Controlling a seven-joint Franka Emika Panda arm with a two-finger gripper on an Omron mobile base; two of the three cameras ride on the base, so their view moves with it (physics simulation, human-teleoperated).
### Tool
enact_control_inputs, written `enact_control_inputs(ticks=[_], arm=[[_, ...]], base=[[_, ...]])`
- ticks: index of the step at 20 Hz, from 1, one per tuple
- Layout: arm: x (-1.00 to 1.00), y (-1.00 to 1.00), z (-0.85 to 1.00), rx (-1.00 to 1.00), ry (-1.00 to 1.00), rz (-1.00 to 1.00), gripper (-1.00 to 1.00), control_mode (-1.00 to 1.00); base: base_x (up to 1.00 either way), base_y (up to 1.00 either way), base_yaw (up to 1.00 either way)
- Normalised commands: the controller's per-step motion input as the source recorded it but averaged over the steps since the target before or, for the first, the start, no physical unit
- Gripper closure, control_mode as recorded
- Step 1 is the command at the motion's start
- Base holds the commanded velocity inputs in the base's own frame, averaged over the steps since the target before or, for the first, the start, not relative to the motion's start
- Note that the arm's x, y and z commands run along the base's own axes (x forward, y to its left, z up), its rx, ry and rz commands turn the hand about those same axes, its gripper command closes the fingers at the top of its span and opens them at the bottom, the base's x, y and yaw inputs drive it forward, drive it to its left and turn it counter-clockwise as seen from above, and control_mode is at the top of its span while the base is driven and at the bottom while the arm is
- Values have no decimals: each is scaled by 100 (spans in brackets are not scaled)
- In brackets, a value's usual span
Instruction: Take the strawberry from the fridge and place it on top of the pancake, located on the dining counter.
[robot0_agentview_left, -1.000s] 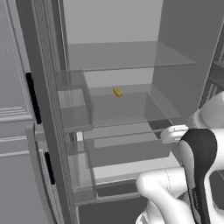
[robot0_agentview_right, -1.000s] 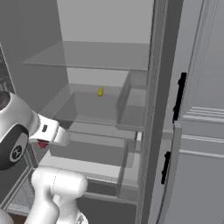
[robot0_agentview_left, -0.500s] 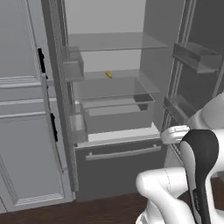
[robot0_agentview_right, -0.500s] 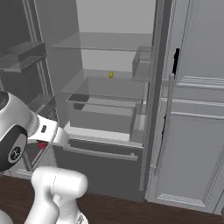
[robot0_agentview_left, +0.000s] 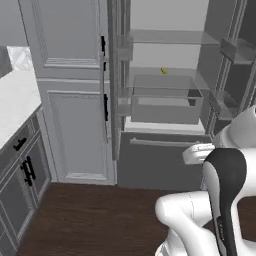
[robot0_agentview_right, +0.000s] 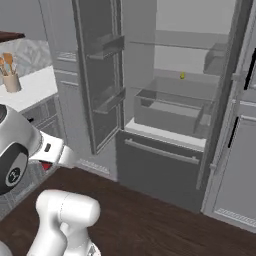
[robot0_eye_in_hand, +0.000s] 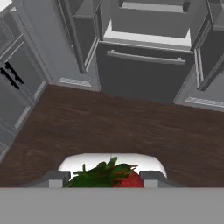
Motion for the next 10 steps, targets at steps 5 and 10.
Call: enact_control_inputs(ticks=[5, 10], arm=[[0, 0, 0, 0, 0, 0, 100, 100], [0, 0, 0, 0, 0, 0, 100, 100]], base=[[-89, 0, 80], [-78, 0, 84]])
